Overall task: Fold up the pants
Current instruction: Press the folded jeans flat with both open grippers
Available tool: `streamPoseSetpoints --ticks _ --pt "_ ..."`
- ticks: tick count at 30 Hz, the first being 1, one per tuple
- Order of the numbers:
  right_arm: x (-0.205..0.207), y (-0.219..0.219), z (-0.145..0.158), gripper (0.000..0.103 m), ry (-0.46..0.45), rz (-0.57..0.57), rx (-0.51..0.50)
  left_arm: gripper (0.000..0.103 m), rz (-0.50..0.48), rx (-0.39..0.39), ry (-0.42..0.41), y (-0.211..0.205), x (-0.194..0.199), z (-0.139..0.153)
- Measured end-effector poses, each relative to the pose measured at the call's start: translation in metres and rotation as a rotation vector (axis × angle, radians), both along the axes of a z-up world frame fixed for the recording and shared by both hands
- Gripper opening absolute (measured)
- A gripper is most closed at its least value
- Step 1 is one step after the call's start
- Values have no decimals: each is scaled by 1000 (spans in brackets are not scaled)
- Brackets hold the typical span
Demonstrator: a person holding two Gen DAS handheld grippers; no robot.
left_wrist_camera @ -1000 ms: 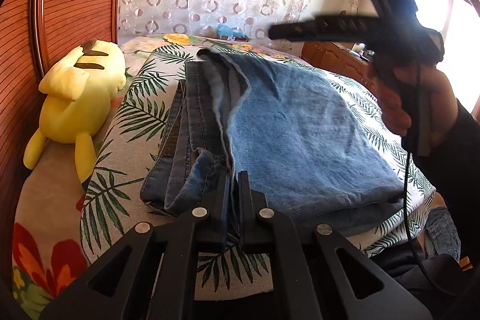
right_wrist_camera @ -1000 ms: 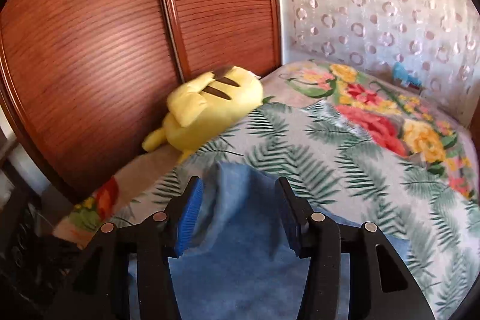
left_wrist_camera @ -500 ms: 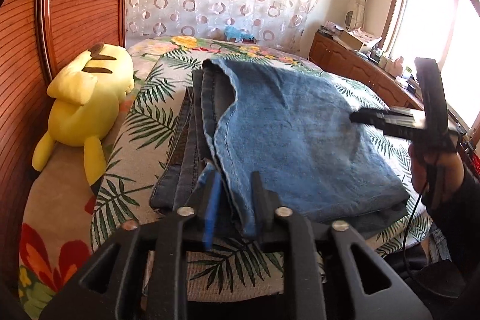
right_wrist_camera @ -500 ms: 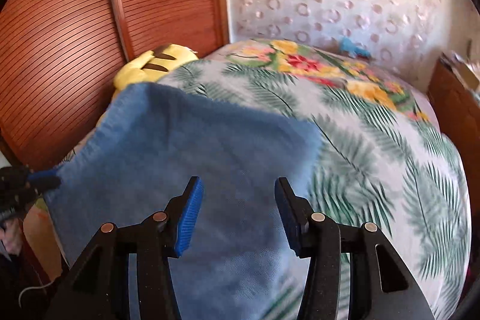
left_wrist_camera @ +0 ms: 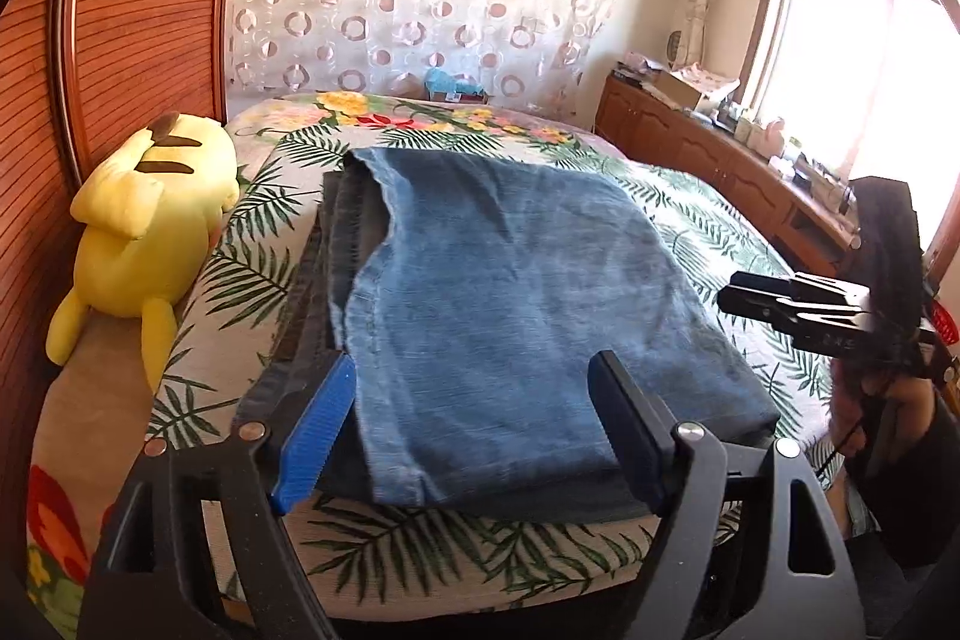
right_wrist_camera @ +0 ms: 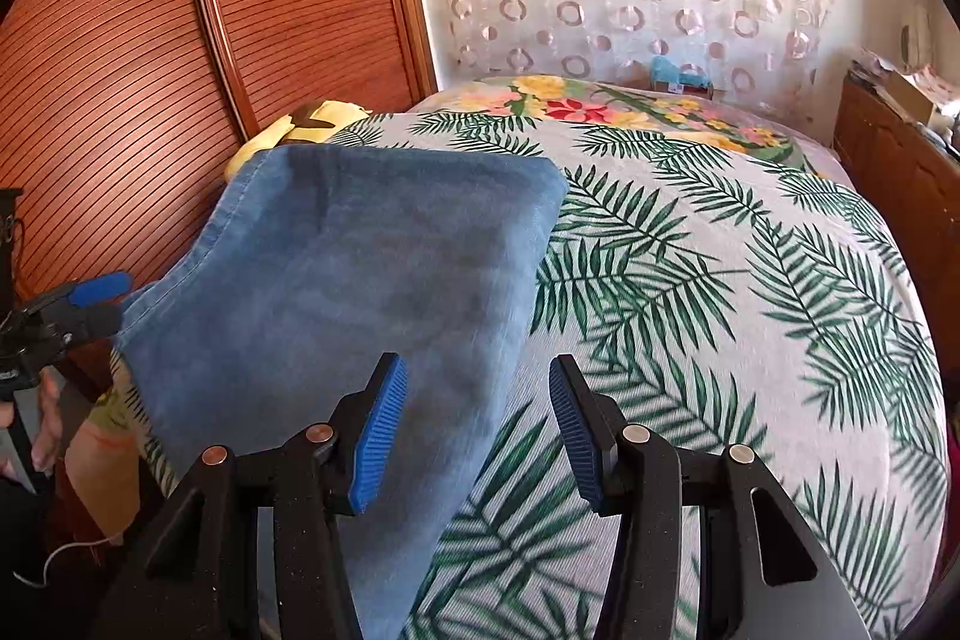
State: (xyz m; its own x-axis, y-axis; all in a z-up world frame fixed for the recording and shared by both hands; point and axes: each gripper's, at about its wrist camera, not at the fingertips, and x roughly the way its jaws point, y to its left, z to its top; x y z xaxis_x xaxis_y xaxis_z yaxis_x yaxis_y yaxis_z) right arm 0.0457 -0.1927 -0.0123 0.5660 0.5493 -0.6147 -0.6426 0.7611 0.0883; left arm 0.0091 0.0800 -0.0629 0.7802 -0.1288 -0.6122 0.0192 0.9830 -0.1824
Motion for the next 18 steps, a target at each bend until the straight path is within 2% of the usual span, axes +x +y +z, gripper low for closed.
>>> streamPoseSetpoints --ticks 6,18 --pt "-23 -15 -3 52 9 7 0 80 -26 18 17 -17 3 -4" --pt "-23 -9 -16 52 73 3 -27 80 -53 48 62 -34 8 -22"
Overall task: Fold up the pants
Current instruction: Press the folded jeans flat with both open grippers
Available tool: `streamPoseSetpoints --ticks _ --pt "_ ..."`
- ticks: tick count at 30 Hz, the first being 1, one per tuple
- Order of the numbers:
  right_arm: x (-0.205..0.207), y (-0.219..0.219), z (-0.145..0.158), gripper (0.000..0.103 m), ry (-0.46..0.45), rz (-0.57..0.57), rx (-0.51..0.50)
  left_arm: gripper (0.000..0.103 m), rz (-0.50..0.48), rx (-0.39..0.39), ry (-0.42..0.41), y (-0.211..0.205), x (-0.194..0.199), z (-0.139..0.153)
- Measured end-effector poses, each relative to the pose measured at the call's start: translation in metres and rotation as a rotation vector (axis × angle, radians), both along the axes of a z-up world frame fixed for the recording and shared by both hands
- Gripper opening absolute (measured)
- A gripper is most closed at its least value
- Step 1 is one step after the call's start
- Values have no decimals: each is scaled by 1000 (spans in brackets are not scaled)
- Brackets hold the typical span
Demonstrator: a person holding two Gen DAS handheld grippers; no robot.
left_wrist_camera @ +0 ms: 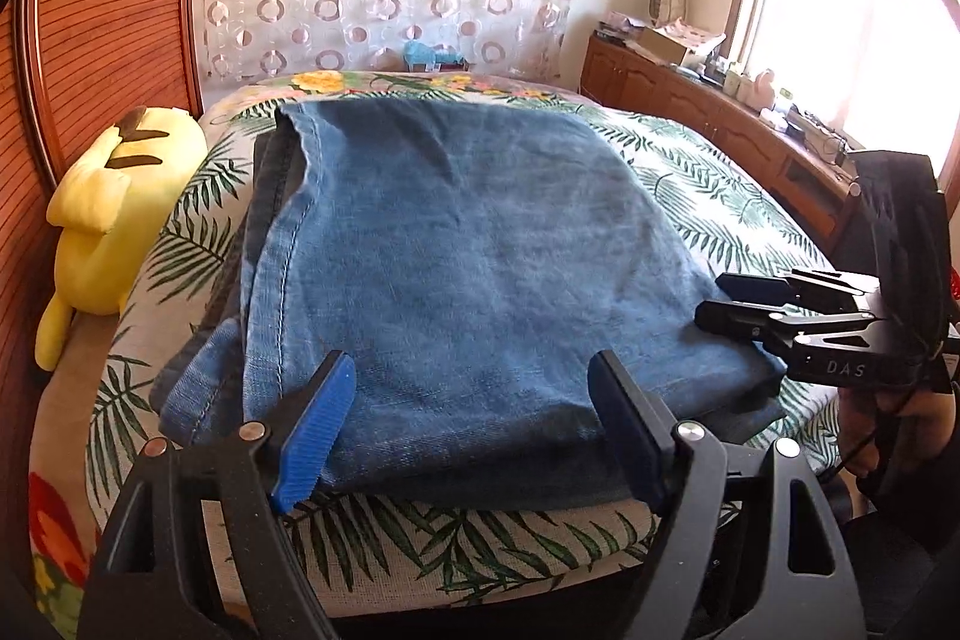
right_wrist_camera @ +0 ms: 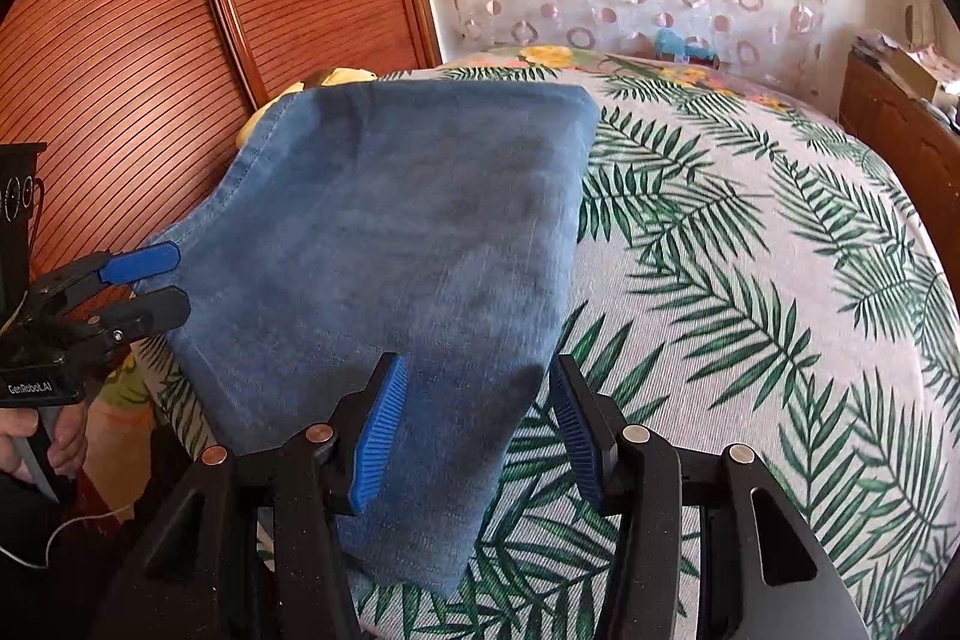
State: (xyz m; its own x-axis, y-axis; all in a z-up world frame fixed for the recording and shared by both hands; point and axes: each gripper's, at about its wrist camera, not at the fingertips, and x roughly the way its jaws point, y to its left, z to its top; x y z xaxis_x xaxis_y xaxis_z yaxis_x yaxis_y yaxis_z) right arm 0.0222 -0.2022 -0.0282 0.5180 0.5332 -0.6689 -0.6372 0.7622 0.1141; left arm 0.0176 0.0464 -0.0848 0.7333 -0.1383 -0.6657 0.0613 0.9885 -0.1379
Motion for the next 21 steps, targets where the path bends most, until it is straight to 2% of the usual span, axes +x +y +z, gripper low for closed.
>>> streamPoseSetpoints --ticks 6,21 --pt "0 6 -1 52 14 -2 -1 80 0 3 27 1 3 -13" --pt "0 23 -13 52 29 6 18 80 2 54 1 -4 0 -18"
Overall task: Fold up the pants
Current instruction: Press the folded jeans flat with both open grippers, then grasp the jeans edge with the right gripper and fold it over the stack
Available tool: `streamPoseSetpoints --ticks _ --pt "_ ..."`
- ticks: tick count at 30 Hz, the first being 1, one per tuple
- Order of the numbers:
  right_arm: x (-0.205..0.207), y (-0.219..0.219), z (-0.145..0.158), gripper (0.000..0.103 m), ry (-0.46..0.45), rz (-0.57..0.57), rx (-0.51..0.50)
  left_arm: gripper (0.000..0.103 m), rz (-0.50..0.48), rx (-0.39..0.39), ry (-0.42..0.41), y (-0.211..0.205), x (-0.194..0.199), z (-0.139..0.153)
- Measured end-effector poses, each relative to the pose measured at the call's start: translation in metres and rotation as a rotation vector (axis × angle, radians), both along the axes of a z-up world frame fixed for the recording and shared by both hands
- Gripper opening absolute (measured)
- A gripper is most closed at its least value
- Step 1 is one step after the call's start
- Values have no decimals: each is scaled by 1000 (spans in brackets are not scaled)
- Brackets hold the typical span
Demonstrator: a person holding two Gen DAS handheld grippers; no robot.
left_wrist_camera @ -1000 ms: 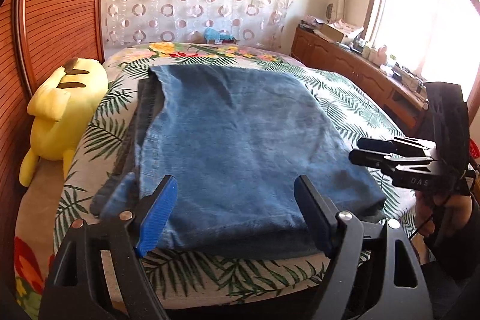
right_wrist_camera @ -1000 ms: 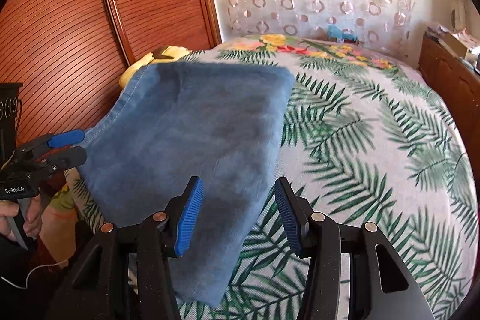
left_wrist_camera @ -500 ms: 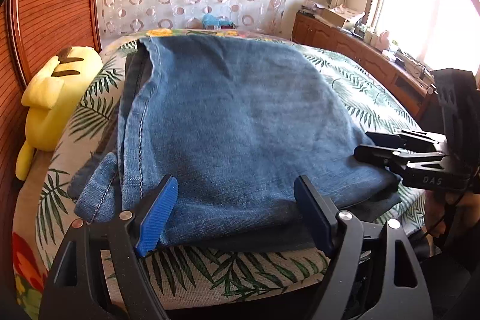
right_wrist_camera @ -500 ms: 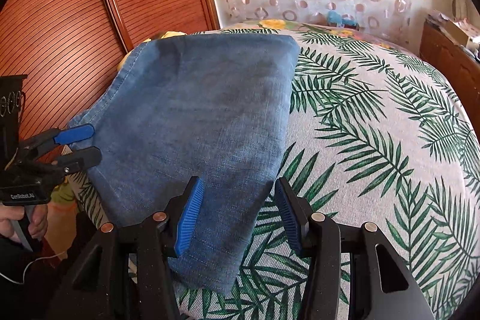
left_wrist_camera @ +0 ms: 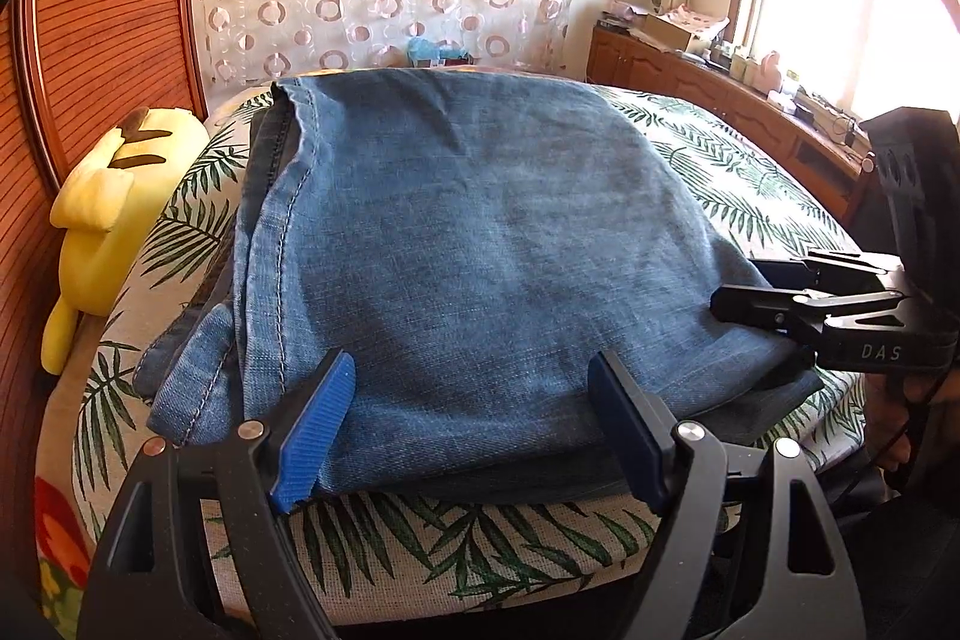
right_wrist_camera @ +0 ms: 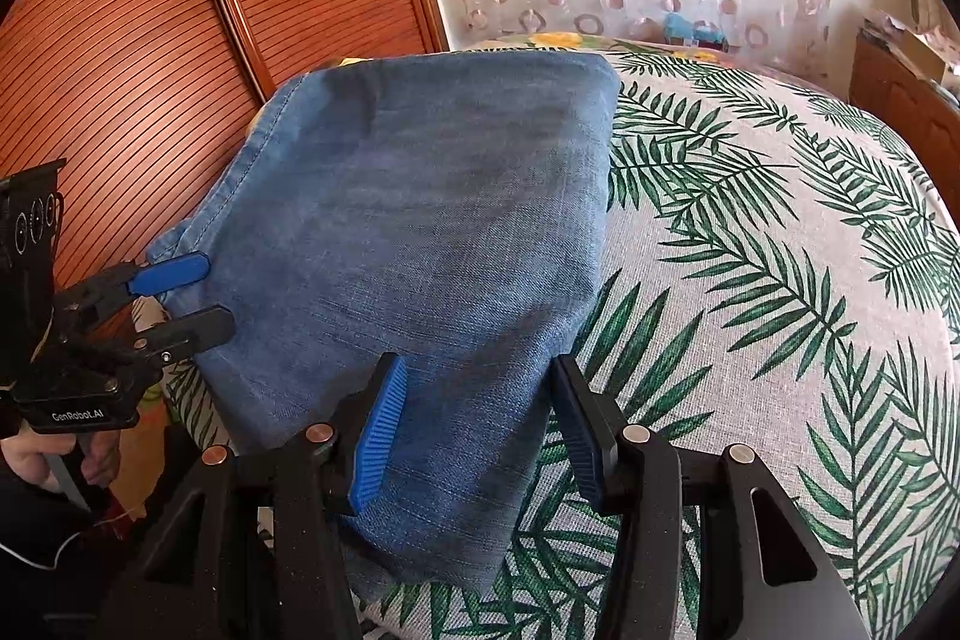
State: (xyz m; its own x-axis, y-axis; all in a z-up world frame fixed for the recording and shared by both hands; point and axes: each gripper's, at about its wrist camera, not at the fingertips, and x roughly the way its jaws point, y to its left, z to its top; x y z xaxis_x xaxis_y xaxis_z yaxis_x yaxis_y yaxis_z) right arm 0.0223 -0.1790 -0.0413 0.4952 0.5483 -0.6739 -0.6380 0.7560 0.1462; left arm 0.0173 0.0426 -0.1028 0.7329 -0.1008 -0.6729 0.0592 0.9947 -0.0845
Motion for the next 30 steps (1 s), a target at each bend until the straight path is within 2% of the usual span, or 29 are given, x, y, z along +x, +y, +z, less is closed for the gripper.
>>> streamPoseSetpoints --ticks 4,9,12,18,19,21,26,30 --pt "0 2 -3 51 -10 -2 -2 80 0 -3 -2 0 -1 0" --pt "-1 5 -2 35 -13 5 1 81 1 1 -4 0 0 0" --pt "0 4 -2 31 -13 3 5 81 0 0 -4 0 0 0" --pt "5 0 2 31 -7 -21 19 81 -3 -2 -5 -1 0 -1" --pt "6 0 2 33 -8 -29 12 81 -3 -2 -5 -1 0 -1" --pt "9 2 0 44 -12 -49 -9 81 -3 -3 -5 -1 0 -1" --pt "12 6 -3 47 -17 -55 -6 81 -3 -2 -5 -1 0 -1" --pt "10 12 -4 45 -15 -13 -9 81 -4 -1 -5 -1 0 -1"
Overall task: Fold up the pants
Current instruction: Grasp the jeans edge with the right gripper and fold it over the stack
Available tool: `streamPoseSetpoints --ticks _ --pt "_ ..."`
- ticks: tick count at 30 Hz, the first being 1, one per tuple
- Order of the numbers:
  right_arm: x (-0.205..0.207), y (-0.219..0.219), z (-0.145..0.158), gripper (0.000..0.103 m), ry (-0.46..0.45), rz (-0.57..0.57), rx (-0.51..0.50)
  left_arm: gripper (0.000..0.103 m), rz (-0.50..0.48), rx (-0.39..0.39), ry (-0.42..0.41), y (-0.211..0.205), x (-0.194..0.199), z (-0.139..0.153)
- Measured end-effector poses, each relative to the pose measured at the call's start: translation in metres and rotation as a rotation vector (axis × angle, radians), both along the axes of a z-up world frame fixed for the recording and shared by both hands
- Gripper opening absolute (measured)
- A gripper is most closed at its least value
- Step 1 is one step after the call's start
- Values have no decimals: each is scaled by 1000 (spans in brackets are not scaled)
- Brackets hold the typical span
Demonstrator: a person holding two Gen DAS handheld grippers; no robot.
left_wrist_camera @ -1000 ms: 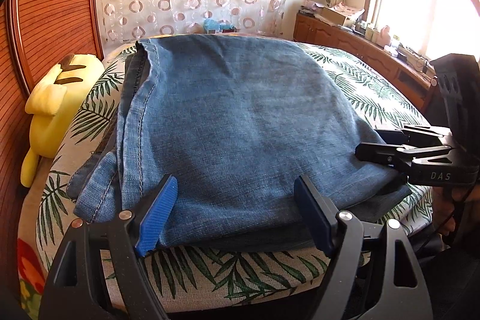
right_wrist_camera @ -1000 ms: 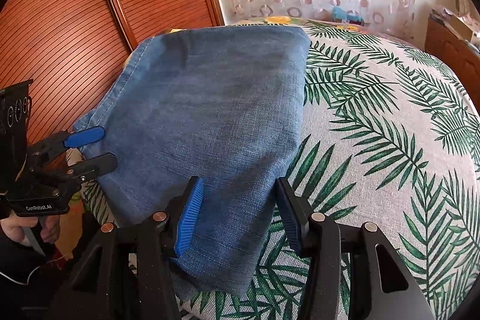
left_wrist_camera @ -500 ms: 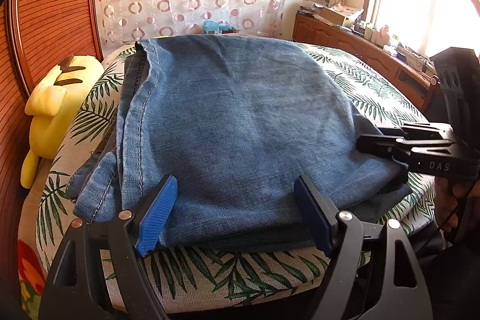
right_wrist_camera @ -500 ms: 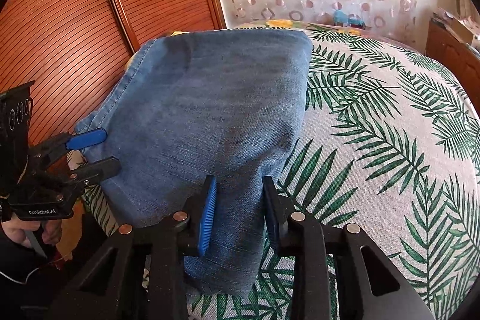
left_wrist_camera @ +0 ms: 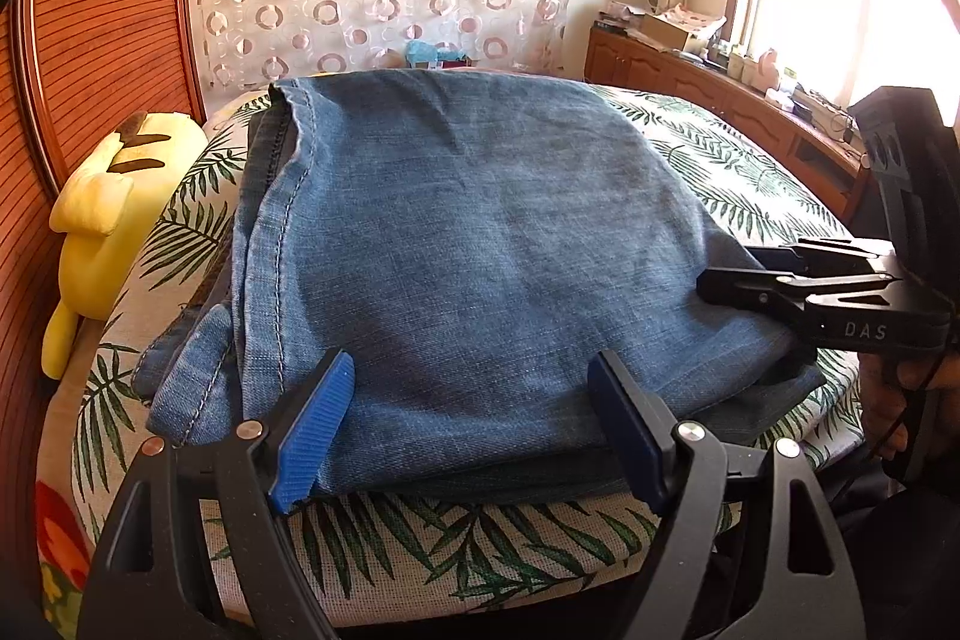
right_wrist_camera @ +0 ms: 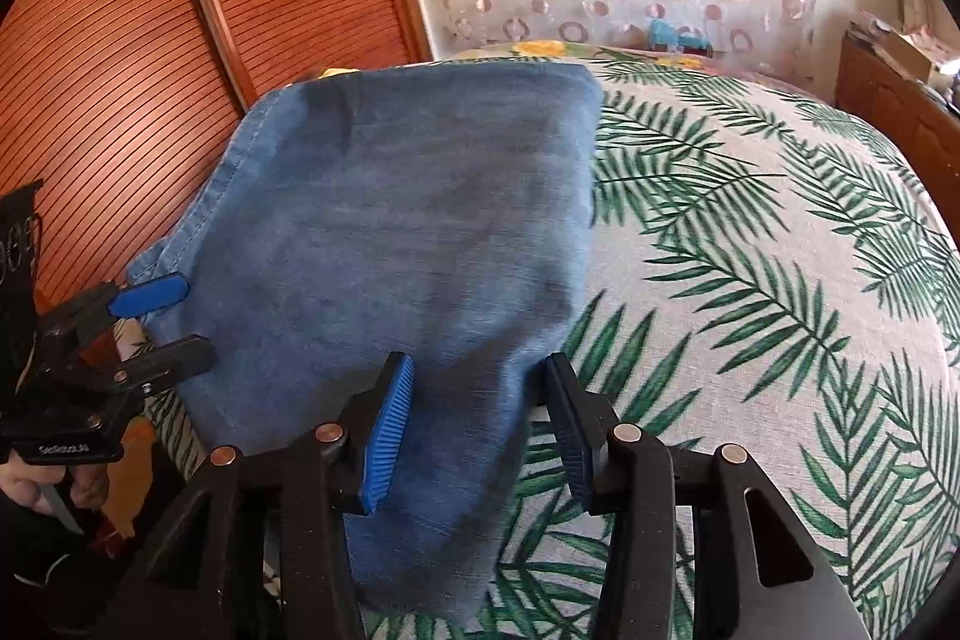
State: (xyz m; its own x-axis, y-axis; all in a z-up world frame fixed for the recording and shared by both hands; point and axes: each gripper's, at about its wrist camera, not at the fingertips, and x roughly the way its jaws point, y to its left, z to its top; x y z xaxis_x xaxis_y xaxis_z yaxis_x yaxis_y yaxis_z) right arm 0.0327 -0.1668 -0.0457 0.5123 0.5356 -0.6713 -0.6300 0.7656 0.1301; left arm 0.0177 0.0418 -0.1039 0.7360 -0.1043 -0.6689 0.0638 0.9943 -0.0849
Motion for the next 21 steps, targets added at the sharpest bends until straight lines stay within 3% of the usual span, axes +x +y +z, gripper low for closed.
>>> streamPoseSetpoints --ticks 4,6,10,16,21 --pt "2 2 3 25 4 32 -4 82 -11 46 -2 -5 0 -2" --pt "4 -1 9 11 4 43 25 82 -17 61 -3 -6 -1 -2" --pt "2 -5 28 7 -18 75 99 82 -26 48 1 -2 -1 -1" --pt "-10 9 54 6 -73 154 125 82 -42 26 34 9 -2 4" --pt "-16 30 67 6 -107 219 129 82 34 -4 7 37 -12 17"
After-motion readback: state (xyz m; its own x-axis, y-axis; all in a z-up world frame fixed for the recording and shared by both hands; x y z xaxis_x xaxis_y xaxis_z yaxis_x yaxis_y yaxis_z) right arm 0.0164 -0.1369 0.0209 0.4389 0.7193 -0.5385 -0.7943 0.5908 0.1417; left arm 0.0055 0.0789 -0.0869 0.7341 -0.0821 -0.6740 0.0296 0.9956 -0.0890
